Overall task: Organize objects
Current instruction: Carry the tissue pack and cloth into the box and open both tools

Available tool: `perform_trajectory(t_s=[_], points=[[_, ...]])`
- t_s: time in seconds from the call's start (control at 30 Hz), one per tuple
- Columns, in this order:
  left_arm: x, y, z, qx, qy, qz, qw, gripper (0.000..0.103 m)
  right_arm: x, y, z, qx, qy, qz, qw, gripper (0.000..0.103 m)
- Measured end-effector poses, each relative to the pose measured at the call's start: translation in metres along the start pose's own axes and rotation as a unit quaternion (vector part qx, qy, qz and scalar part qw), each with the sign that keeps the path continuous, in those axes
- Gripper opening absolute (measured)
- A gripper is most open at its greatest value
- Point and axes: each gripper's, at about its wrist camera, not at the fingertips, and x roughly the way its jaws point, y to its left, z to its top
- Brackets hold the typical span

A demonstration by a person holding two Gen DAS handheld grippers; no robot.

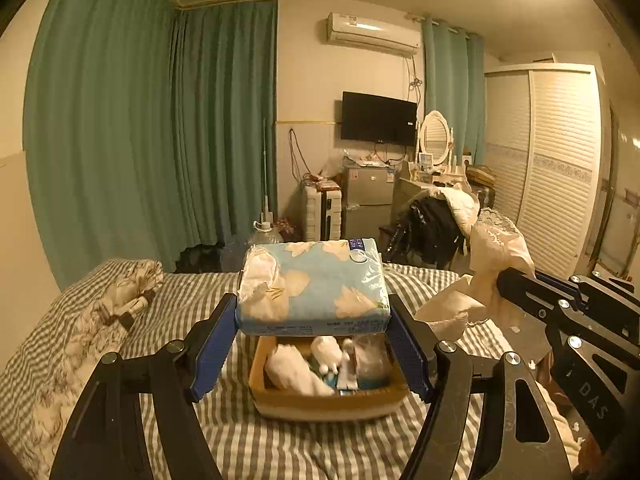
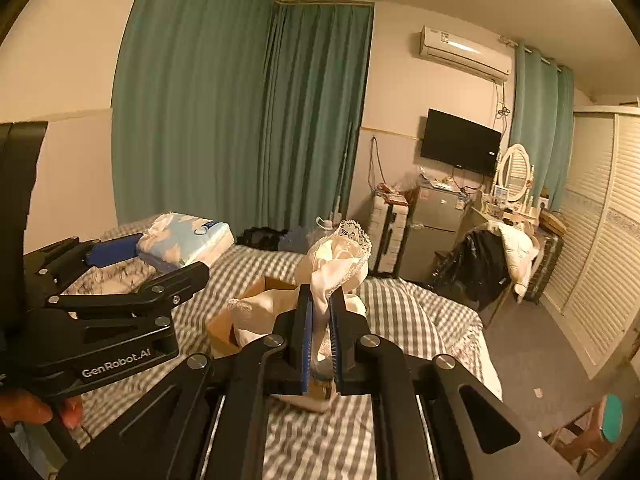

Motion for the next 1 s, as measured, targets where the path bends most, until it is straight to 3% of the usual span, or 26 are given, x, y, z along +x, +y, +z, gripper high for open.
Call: perform_trajectory(t_s=[0.27, 0.5, 0.83, 1.0], points=[[0.07, 0.002, 0.026, -0.002, 0.006, 0.016, 0.9999, 0.074, 0.067, -0.013, 0.025, 0.019, 0.005, 0.015, 1.0, 0.007], [0.138, 0.004, 0.016, -0.012, 0.044, 0.024, 0.9987, 0.074, 0.143, -0.019, 0.035, 0.019, 0.033, 0.015, 0.999, 0.007], [0.209, 0.003, -0.04, 0.011, 0.125, 0.029, 0.9917, 0.074, 0.251, -0.045, -0.028, 0.069, 0.136, 0.035, 0.988, 0.007], [0.228, 0.0, -0.058, 0.019, 0.156, 0.03, 0.9872, 0.074, 0.271, -0.048, -0.058, 0.07, 0.176, 0.035, 0.981, 0.007]])
